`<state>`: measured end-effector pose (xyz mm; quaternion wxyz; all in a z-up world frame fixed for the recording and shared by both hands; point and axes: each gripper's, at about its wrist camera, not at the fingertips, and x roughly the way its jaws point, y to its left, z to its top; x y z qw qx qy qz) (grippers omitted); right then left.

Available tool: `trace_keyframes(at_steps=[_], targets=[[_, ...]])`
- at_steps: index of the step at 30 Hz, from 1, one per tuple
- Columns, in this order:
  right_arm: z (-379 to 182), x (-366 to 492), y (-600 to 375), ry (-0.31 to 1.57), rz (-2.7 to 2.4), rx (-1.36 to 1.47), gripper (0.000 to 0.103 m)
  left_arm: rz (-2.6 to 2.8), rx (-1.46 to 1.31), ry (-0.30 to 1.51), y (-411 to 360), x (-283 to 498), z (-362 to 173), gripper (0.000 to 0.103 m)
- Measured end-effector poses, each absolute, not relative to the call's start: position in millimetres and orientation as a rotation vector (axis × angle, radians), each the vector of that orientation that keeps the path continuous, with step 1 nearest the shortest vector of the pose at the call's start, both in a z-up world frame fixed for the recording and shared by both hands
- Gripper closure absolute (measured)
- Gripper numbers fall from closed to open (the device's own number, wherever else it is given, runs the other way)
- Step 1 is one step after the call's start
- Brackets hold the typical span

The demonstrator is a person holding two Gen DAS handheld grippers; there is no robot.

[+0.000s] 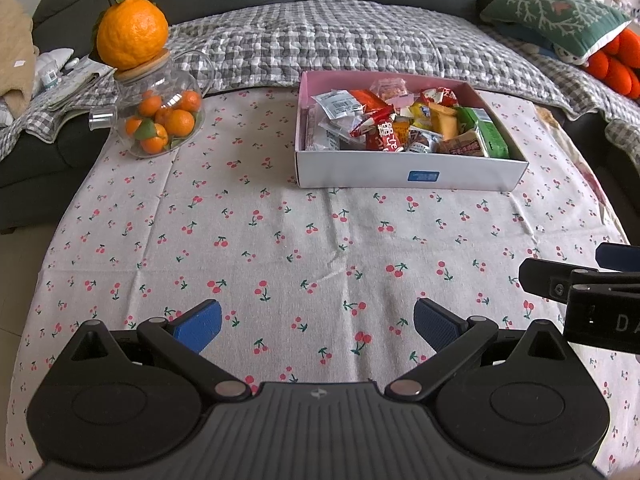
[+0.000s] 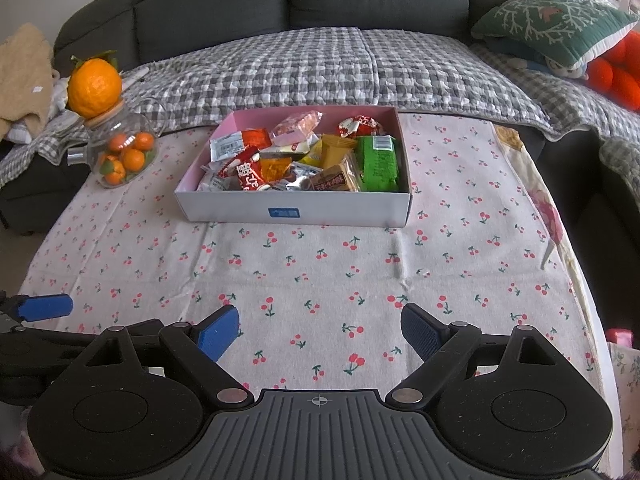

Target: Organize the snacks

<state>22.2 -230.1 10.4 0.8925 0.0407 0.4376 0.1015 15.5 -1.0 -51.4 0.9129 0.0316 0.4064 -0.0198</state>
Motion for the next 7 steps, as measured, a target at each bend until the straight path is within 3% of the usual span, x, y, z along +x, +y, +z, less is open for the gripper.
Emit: trace_keyframes(at_steps=[7], targets=[[6.6, 22.1, -230.9, 0.932, 0.200, 0.093, 0.013, -0.051, 0.080, 0.854, -1.2, 14.4, -58.0, 0.001]])
